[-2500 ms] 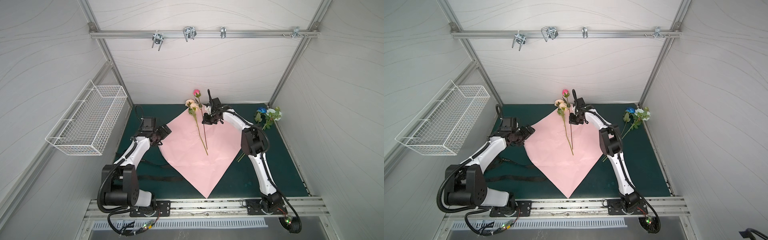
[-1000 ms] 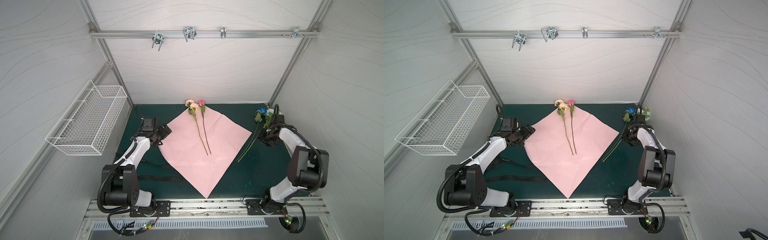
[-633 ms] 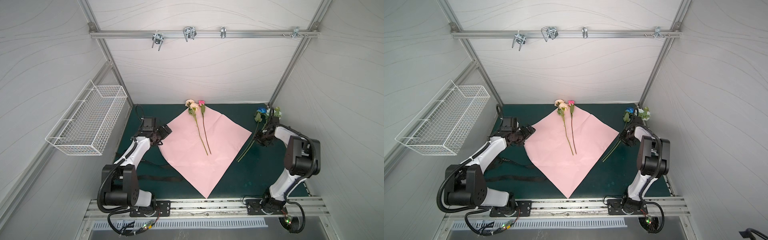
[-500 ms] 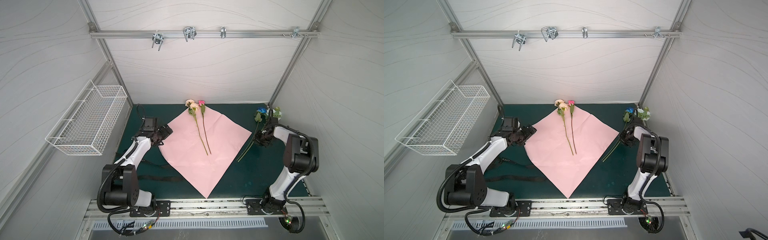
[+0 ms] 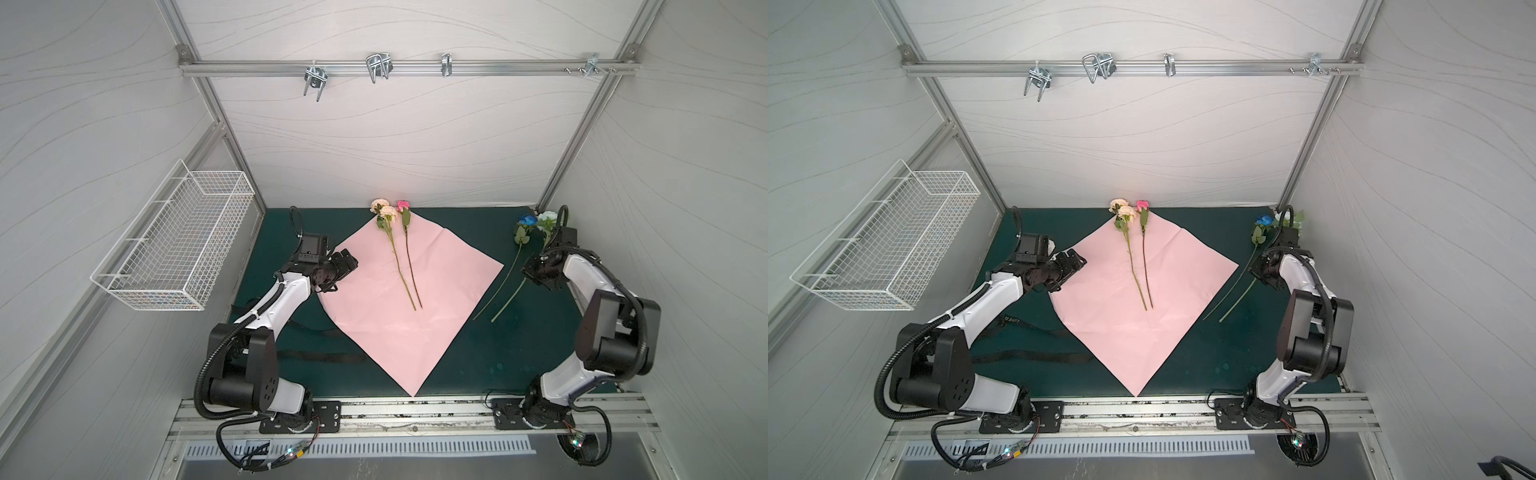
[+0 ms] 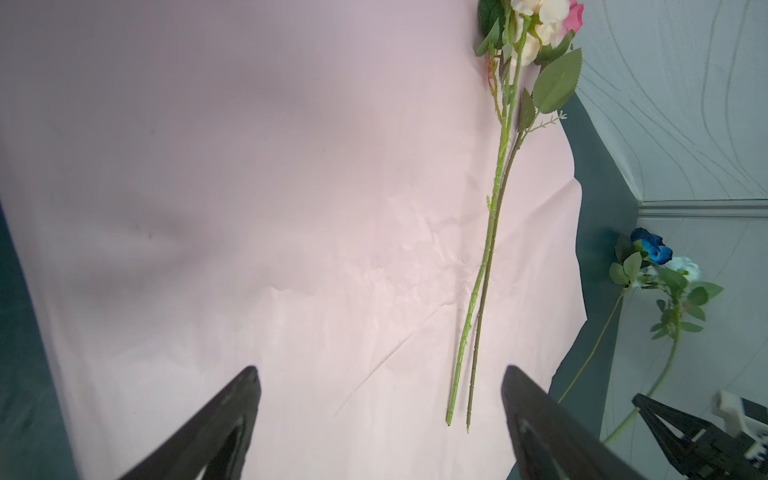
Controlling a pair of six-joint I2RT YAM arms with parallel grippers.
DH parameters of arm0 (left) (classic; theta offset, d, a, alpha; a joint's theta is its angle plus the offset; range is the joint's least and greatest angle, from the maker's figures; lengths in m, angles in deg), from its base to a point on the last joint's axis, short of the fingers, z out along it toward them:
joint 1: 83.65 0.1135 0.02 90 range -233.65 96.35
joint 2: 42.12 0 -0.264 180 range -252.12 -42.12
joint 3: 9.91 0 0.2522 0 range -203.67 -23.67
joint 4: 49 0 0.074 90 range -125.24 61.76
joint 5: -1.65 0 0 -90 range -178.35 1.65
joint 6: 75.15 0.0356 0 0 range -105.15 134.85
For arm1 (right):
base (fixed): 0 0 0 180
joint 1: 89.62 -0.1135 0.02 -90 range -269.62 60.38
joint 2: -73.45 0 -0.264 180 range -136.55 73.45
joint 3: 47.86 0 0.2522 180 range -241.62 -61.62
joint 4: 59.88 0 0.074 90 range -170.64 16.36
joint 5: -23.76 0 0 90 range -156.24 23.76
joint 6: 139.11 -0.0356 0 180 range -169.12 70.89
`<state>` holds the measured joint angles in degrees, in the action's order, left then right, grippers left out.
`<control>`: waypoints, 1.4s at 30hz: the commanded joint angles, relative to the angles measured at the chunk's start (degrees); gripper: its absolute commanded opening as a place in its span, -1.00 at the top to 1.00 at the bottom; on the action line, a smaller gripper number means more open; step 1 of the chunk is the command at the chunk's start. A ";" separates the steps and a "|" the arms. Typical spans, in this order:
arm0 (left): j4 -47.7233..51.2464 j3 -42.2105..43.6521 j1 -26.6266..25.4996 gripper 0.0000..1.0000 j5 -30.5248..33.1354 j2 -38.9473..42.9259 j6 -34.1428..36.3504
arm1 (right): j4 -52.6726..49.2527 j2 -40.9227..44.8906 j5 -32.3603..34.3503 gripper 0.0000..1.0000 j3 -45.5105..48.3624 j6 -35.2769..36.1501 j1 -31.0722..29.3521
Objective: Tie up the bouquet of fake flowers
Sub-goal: 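Move the right gripper back to the roses and grasp a pale rose stem, then carry the pale rose onto the paper beside the others and lower it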
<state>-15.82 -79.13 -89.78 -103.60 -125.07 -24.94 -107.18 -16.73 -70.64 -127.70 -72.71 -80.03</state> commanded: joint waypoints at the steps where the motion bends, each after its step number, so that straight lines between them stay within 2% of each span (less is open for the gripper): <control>1: -1.31 -2.35 -0.20 -0.84 -0.29 -0.98 0.52 | -3.69 6.56 2.03 1.00 -4.09 4.50 -5.40; 4: -1.27 -2.38 -0.27 -0.84 -0.32 -1.07 0.38 | -4.01 8.25 0.30 1.00 -7.53 5.72 -12.57; 7: -1.29 -2.29 -0.34 -0.85 -0.31 -1.07 0.46 | -3.30 6.49 -0.74 1.00 -11.28 6.66 -21.14; 11: -1.09 -2.35 -0.31 -0.85 -0.23 -0.73 0.58 | -2.51 -0.81 -3.03 1.00 -17.65 9.59 -31.31; 16: -0.61 -2.28 -0.32 -0.86 0.34 -0.54 1.02 | -3.67 -12.47 -3.99 1.00 -27.30 12.41 -38.88; 26: -0.61 -2.39 -0.34 -0.86 0.29 -1.55 1.21 | -1.86 -31.30 -9.65 1.00 -40.45 9.46 -40.77; 31: -0.34 -2.46 -0.32 -0.87 0.47 -1.76 1.44 | -3.47 -37.59 -12.44 1.00 -45.47 8.47 -40.97; 35: -0.26 -2.55 -0.32 -0.87 0.42 -1.94 1.45 | -3.91 -39.52 -13.56 1.00 -45.50 8.22 -41.18; 42: -0.46 -2.72 -0.34 -0.87 -0.08 -2.30 1.18 | -2.50 -39.16 -16.56 1.00 -40.05 6.41 -41.21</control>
<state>-15.75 -79.18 -89.82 -103.58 -126.67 -24.31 -109.70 -55.83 -84.85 -169.41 -65.04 -120.95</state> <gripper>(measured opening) 0.933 0.070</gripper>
